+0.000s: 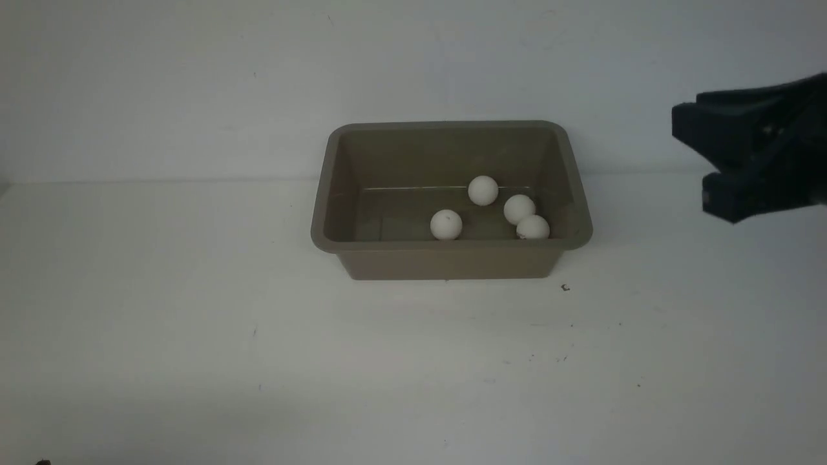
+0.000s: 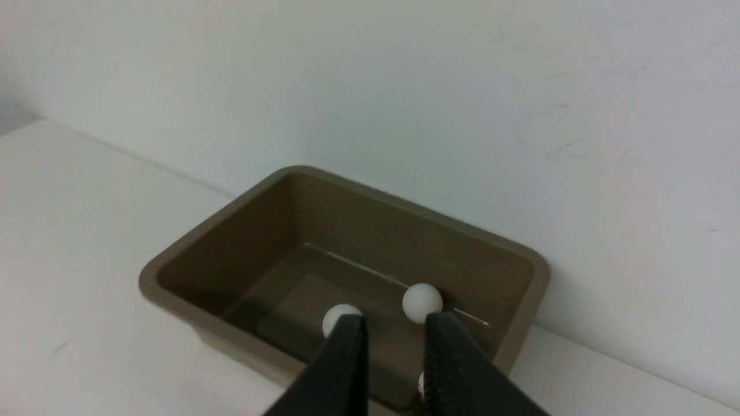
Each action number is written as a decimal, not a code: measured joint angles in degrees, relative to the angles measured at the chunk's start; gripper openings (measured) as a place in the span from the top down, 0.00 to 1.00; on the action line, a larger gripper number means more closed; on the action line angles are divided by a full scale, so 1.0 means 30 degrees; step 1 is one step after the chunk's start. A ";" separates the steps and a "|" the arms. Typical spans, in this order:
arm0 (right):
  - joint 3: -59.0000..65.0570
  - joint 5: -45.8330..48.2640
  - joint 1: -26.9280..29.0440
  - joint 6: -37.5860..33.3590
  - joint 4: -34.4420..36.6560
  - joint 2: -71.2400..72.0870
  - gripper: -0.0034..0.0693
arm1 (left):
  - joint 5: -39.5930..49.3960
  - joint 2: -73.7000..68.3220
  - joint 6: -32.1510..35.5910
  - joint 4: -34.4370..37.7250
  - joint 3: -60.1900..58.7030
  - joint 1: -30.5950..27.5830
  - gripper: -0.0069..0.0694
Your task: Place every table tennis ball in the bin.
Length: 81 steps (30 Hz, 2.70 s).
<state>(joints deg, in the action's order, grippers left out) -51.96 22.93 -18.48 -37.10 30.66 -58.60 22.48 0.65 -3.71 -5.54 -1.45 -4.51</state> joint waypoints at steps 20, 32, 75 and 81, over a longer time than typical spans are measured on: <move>-0.0760 0.3280 0.0000 0.4859 -0.6745 0.4923 0.76 | 0.0000 0.0000 0.0017 0.0000 0.0000 0.0000 0.23; 0.0940 0.4231 0.0000 0.5699 -0.7217 0.6003 0.76 | 0.0000 0.0000 0.0019 0.0000 0.0000 0.0000 0.23; 1.5655 -0.3129 0.5606 0.7589 -0.7233 1.5935 0.76 | 0.0000 0.0000 0.0035 0.0000 0.0000 0.0000 0.23; 1.6877 -0.3065 0.5668 0.7572 -0.7048 1.6814 0.76 | 0.0000 0.0000 0.0035 0.0000 0.0000 0.0000 0.23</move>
<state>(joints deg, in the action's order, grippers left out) -1.33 13.73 -1.48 -14.38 9.51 -8.16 22.48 0.65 -3.61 -5.54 -1.45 -4.51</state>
